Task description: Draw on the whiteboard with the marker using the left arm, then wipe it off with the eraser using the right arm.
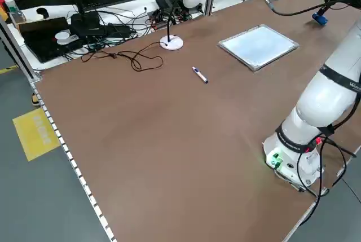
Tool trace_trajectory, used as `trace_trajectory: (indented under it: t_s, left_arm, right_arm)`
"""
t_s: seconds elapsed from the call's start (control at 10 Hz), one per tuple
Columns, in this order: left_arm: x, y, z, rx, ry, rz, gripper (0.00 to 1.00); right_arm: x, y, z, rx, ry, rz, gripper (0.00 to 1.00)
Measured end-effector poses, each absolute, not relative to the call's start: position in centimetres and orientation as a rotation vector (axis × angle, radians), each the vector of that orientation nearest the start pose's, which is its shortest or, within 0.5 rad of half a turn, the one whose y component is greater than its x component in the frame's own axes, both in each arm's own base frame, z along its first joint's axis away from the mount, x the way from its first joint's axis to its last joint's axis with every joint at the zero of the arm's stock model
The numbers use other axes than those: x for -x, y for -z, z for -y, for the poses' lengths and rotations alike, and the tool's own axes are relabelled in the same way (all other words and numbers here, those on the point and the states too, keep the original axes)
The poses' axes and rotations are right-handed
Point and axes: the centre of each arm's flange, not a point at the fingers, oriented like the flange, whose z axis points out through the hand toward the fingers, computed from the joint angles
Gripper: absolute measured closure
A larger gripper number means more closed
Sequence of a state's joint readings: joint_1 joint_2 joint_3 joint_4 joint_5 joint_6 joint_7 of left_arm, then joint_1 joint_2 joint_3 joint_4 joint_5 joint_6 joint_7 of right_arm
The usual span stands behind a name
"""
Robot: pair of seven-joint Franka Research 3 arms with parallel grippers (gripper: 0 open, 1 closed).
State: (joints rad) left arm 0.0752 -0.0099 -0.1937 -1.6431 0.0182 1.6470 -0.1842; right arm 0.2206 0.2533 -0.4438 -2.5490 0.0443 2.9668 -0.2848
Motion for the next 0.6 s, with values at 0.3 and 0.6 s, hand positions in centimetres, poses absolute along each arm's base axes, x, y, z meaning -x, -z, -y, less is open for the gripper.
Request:
trace_trajectory:
  t_s: [0.3, 0.6]
  left_arm:
    - [-55.35, -60.22, 6.46, 3.122, 0.025, 0.101, 0.0]
    - [-55.35, -60.21, 6.46, 3.122, 0.025, 0.101, 0.0]
  right_arm:
    - [-45.81, -20.46, 11.53, 3.269, 0.264, 0.066, 0.3]
    - [-45.79, -20.47, 11.63, 3.266, 0.267, 0.04, 0.19]
